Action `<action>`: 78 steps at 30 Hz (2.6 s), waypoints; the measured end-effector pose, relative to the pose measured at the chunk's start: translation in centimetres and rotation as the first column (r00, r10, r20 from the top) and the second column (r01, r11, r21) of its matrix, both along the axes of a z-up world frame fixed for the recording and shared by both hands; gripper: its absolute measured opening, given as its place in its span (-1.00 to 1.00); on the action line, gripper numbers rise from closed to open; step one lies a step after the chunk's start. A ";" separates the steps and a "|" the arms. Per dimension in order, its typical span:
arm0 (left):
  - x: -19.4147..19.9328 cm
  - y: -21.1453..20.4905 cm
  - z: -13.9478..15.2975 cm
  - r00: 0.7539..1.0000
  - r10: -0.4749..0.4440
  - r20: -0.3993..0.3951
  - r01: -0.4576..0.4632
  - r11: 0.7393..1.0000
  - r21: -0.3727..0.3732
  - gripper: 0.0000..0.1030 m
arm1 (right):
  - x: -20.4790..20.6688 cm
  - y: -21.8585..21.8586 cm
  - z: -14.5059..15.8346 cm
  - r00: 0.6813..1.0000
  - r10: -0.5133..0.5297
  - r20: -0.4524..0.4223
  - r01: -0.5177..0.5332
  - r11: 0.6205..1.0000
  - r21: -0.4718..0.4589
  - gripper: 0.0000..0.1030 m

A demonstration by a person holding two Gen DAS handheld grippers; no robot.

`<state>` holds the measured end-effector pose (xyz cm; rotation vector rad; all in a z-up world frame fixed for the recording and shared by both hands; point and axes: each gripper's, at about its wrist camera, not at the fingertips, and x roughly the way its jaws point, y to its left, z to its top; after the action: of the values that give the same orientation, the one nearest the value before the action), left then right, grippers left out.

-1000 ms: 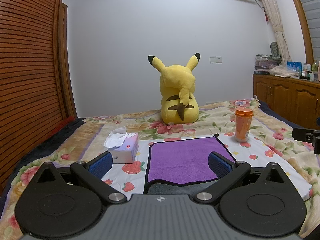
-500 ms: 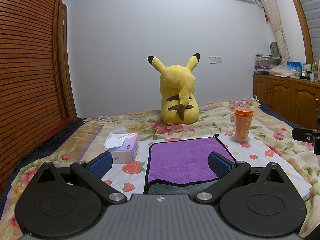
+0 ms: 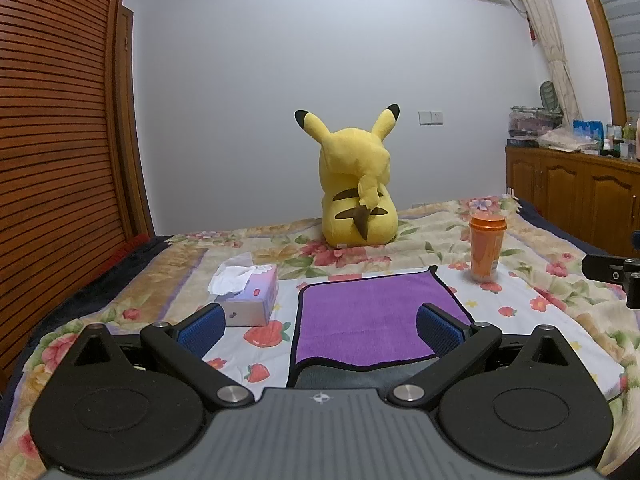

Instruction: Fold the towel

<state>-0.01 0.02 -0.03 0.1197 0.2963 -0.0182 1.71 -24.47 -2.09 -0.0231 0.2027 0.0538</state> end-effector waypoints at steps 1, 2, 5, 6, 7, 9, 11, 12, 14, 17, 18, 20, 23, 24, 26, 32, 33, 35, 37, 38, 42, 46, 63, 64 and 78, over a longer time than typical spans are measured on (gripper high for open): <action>0.0 0.0 0.0 1.000 -0.001 -0.002 0.001 1.000 0.001 1.00 | 0.0 0.0 0.0 1.000 0.001 -0.002 -0.001 1.000 0.000 1.00; 0.1 0.1 -0.1 1.000 -0.001 -0.005 0.001 1.000 0.002 1.00 | -0.1 0.1 -0.3 1.000 0.003 -0.004 -0.003 1.000 0.000 1.00; 0.6 0.3 0.0 1.000 0.000 -0.016 0.000 1.000 0.004 1.00 | 0.1 0.2 -0.2 1.000 0.007 -0.015 -0.007 1.000 0.000 1.00; 0.7 0.2 -0.2 1.000 0.000 -0.020 0.000 1.000 0.005 1.00 | 0.3 0.3 -0.2 1.000 0.010 -0.019 -0.010 1.000 -0.001 1.00; 0.8 0.2 -0.3 1.000 0.000 -0.024 0.000 1.000 0.007 1.00 | 0.6 0.4 -0.1 1.000 0.014 -0.023 -0.014 1.000 -0.003 1.00; 0.8 0.2 -0.3 1.000 0.003 -0.031 -0.003 1.000 0.012 1.00 | 0.8 0.5 -0.1 0.999 0.016 -0.033 -0.017 1.000 -0.008 1.00; 0.9 -0.1 -0.5 0.999 0.008 -0.042 -0.007 1.000 0.018 1.00 | 1.1 0.6 -0.3 0.999 0.014 -0.042 -0.014 1.000 -0.015 1.00; 1.1 0.0 -0.6 0.999 0.010 -0.049 -0.009 1.000 0.017 1.00 | 1.3 0.6 -0.3 0.999 0.017 -0.046 -0.018 1.000 -0.014 1.00; 1.5 0.0 -0.7 0.998 0.016 -0.060 -0.015 1.000 0.018 1.00 | 1.5 0.7 -0.5 0.998 0.020 -0.053 -0.020 1.000 -0.012 1.00; 2.2 0.2 -0.9 0.997 0.021 -0.079 -0.020 1.000 0.011 1.00 | 2.1 0.8 -0.7 0.997 0.026 -0.069 -0.026 1.000 -0.009 1.00; 2.5 0.3 -0.9 0.996 0.022 -0.085 -0.021 1.000 0.009 1.00 | 2.3 0.8 -0.8 0.997 0.028 -0.073 -0.029 1.000 -0.008 1.00; 2.9 0.3 -1.1 0.995 0.022 -0.098 -0.021 1.000 0.010 1.00 | 2.6 0.9 -1.0 0.996 0.037 -0.087 -0.038 0.999 -0.008 1.00; 3.7 0.5 -1.4 0.993 0.024 -0.116 -0.023 1.000 0.012 1.00 | 3.2 1.0 -1.3 0.992 0.057 -0.110 -0.058 0.998 -0.006 1.00; 4.0 0.5 -1.5 0.992 0.025 -0.123 -0.023 1.000 0.013 1.00 | 3.5 1.0 -1.4 0.991 0.062 -0.119 -0.064 0.998 -0.007 1.00; 4.7 0.6 -1.7 0.990 0.026 -0.139 -0.024 1.000 0.014 1.00 | 4.0 1.2 -1.6 0.988 0.074 -0.139 -0.075 0.997 -0.009 1.00; 6.7 1.0 -2.3 0.983 0.028 -0.184 -0.026 1.000 0.012 1.00 | 5.7 1.5 -2.4 0.973 0.110 -0.202 -0.112 0.994 0.003 1.00; 7.0 1.0 -2.4 0.982 0.030 -0.188 -0.028 1.000 0.015 1.00 | 6.0 1.5 -2.5 0.971 0.114 -0.212 -0.117 0.993 0.002 1.00; 7.6 1.1 -2.7 0.980 0.030 -0.199 -0.026 0.999 0.019 1.00 | 6.6 1.6 -2.8 0.966 0.118 -0.230 -0.121 0.993 -0.001 1.00; 8.1 1.2 -2.9 0.978 0.026 -0.207 -0.022 1.000 0.020 1.00 | 7.1 1.7 -3.1 0.962 0.121 -0.245 -0.125 0.992 -0.002 1.00; 8.4 1.2 -3.0 0.978 0.023 -0.209 -0.019 1.000 0.023 1.00 | 7.3 1.7 -3.2 0.960 0.123 -0.251 -0.128 0.992 -0.003 0.99; 9.3 1.3 -3.3 0.976 0.013 -0.218 -0.006 0.999 0.035 1.00 | 8.2 1.7 -3.6 0.953 0.134 -0.272 -0.140 0.990 -0.002 0.99; 10.2 1.9 -3.5 0.971 -0.011 -0.240 0.015 1.000 0.015 1.00 | 9.0 1.9 -3.9 0.946 0.151 -0.288 -0.158 0.987 -0.003 0.98; 14.5 3.1 -5.6 0.946 -0.055 -0.318 0.072 0.997 0.042 0.89 | 12.7 2.0 -5.3 0.898 0.209 -0.387 -0.224 0.975 0.006 0.73; 14.7 3.2 -5.8 0.943 -0.057 -0.327 0.075 0.996 0.042 0.87 | 12.9 1.9 -5.4 0.896 0.210 -0.392 -0.225 0.974 0.008 0.72; 18.0 4.5 -9.0 0.887 -0.072 -0.456 0.087 0.996 0.012 0.40 | 15.3 1.6 -7.1 0.844 0.208 -0.495 -0.224 0.974 0.027 0.65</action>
<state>18.00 4.47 -9.01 0.1594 0.7636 -0.1253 16.98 -22.88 -9.22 -0.0649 0.7193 0.2849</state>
